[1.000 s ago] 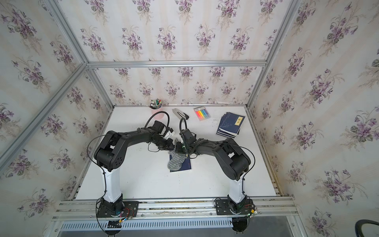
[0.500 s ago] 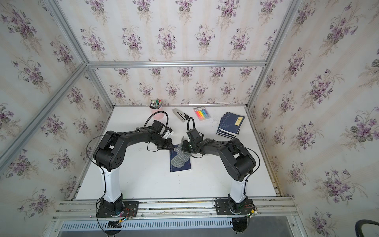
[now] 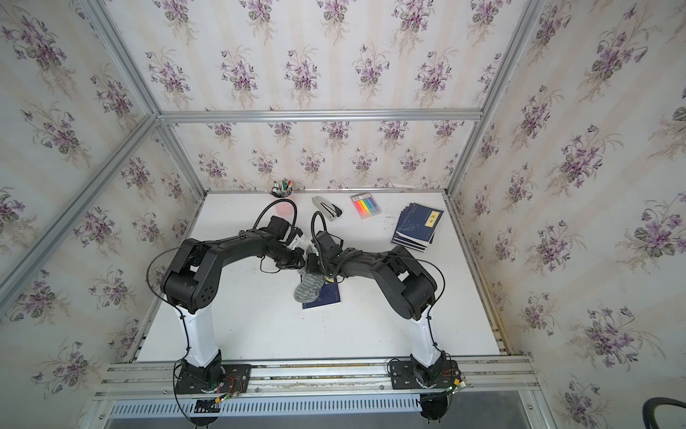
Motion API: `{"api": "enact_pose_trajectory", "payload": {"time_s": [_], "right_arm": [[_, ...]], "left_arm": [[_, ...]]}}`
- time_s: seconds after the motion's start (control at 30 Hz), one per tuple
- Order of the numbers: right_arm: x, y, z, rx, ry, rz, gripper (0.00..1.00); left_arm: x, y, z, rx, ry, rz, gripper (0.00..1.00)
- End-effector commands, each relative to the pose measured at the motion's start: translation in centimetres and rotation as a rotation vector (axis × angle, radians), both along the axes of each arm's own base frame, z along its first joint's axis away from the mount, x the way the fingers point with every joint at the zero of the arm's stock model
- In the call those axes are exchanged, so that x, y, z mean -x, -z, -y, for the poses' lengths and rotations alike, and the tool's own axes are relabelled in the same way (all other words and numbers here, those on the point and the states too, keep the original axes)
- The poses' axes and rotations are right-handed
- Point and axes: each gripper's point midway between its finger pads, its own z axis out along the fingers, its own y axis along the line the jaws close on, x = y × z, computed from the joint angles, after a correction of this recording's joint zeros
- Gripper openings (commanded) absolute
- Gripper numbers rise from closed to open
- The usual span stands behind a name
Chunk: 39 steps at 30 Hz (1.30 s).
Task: Wipe the cover of the book
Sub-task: Wipe the dirt from the cover of the book, then place the cleaning item at the center of the board.
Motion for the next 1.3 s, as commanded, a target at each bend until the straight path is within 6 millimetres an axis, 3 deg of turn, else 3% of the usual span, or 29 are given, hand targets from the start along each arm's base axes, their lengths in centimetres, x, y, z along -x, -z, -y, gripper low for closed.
{"api": "enact_pose_trajectory", "payload": {"time_s": [0.0,0.23,0.37,0.5,0.7,0.8,0.9,1.1,1.27], "right_arm": [[2.0,1.2,0.8,-0.004,-0.029,-0.092,0.0],[1.0,1.4,5.8,0.027,0.079,-0.084,0.0],[0.6,1.2,6.8,0.052,0.1,-0.069,0.0],[0.9,0.8,5.2,0.03,0.059,-0.074,0.0],[2.6,0.7,-0.3,-0.016,-0.067,-0.093,0.0],[2.6,1.3,-0.1,-0.019,-0.052,-0.104,0.0],[2.1,1.6,2.2,-0.027,-0.001,-0.117,0.0],[1.2,2.0,9.9,0.007,0.138,-0.124,0.0],[0.3,0.6,15.2,0.065,0.217,-0.077,0.0]], "left_arm": [[0.7,1.6,-2.2,-0.123,-0.024,-0.021,0.0],[0.6,1.4,-2.8,-0.138,-0.036,-0.007,0.0],[0.6,1.6,-2.8,-0.14,-0.034,-0.014,0.0],[0.6,1.8,-2.7,-0.137,-0.03,-0.021,0.0],[0.6,1.8,-2.8,-0.141,-0.033,-0.021,0.0],[0.6,2.0,-2.9,-0.144,-0.036,-0.024,0.0],[0.6,2.1,-2.9,-0.143,-0.035,-0.026,0.0],[0.6,2.2,-2.9,-0.146,-0.036,-0.028,0.0],[0.5,2.2,-2.9,-0.144,-0.037,-0.027,0.0]]}}
